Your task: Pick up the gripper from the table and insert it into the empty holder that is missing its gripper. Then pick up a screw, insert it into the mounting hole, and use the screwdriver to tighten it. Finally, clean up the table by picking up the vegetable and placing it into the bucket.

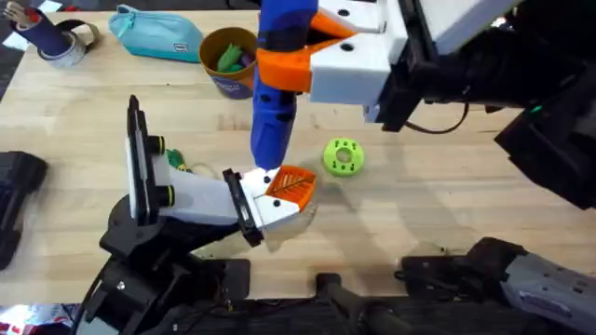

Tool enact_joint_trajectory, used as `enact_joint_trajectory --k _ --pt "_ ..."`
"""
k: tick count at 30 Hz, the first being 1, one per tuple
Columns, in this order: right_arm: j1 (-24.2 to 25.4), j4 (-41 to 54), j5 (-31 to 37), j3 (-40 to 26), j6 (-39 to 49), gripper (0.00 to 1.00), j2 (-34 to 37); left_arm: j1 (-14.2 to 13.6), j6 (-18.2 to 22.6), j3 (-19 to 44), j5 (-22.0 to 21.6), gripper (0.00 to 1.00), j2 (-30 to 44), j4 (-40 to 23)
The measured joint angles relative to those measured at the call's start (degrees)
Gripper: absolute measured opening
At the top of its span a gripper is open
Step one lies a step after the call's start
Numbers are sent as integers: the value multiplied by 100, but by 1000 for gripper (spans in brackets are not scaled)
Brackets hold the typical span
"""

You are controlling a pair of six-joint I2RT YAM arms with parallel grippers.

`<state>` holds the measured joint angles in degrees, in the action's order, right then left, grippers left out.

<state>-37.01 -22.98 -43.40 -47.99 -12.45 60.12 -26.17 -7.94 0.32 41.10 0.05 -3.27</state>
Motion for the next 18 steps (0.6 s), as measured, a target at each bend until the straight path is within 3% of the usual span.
enact_joint_trajectory --k 18 --pt "0 -5 -61 0 -86 69 0 0 0 0 1 16 -1 0"
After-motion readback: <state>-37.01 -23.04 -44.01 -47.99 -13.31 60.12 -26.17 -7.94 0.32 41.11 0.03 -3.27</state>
